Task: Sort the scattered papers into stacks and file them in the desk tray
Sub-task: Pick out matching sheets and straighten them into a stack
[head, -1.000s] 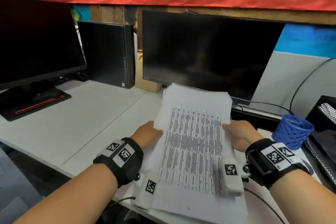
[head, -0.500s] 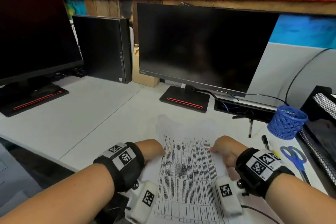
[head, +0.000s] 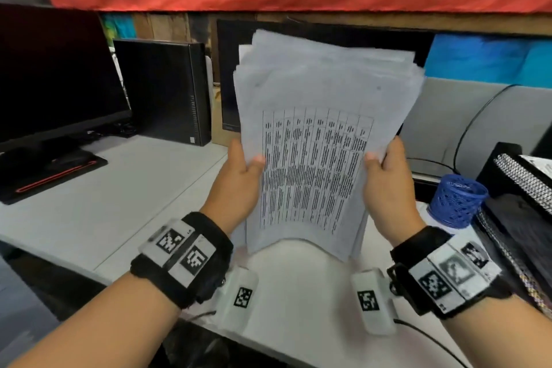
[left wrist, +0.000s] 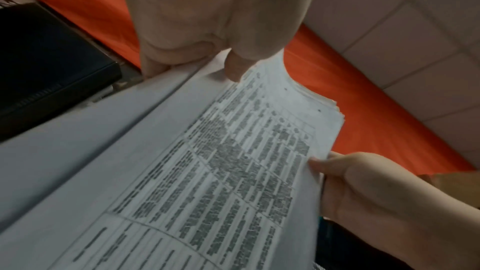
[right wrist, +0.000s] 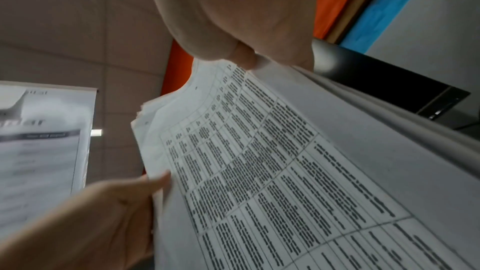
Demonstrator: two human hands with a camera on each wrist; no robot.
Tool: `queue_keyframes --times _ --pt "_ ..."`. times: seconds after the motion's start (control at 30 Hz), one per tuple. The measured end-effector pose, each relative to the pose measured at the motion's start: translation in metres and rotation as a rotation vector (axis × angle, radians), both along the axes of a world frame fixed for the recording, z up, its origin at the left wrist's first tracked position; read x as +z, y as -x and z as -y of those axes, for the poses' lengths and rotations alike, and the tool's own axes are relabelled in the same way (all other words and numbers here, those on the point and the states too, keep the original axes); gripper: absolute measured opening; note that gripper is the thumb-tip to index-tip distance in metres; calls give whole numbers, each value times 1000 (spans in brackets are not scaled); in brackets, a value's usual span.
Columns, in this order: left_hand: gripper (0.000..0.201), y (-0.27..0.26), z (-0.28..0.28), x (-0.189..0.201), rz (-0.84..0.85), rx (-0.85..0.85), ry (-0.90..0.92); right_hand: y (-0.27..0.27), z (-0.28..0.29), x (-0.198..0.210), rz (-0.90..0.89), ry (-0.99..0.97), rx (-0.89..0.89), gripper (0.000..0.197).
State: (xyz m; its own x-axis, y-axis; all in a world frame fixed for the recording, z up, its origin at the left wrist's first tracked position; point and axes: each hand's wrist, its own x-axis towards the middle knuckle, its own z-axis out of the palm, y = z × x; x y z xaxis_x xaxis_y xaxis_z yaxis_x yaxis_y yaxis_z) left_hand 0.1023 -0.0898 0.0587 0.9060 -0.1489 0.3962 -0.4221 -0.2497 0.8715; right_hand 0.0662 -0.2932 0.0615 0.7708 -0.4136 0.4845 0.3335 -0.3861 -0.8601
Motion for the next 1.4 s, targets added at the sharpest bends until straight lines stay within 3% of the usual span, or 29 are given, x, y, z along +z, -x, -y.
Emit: queue_keyframes --times 0.1,0.17,0.27,0.33,0.4,0.47,0.57,0.67,0.8,0.87,0.93,1.13,1.4 --pt "25 7 3 -15 -46 5 55 4 -5 -13 -67 63 -2 20" --pt "28 4 1 -16 -66 30 84 2 -2 -4 -48 68 -21 32" --pt "35 -3 0 -5 -42 56 102 -4 6 27 136 28 -2 52" --pt "35 -7 1 5 -28 54 111 -8 10 52 266 101 -32 55" --pt "38 -12 3 14 -18 43 122 -13 12 74 311 212 -45 43" --pt "39 -17 5 19 -12 38 139 -19 13 86 222 311 -27 27" --pt "43 -23 8 20 -27 42 156 -27 17 89 149 357 -81 20" --pt "43 -29 10 11 -65 52 163 -30 24 84 186 280 -152 18" --pt "25 -34 13 -7 -149 60 191 -29 31 72 274 38 -158 18" --pt "19 -36 14 -15 -173 91 215 -26 31 64 314 -119 -65 23" --pt "18 -39 14 -20 -175 134 254 -22 28 48 247 -219 53 29" --pt "17 -30 19 -20 -140 170 344 -12 12 -30 -118 -116 54 29" --pt "20 -3 34 -11 38 117 295 -5 0 -28 -19 -111 -24 17"
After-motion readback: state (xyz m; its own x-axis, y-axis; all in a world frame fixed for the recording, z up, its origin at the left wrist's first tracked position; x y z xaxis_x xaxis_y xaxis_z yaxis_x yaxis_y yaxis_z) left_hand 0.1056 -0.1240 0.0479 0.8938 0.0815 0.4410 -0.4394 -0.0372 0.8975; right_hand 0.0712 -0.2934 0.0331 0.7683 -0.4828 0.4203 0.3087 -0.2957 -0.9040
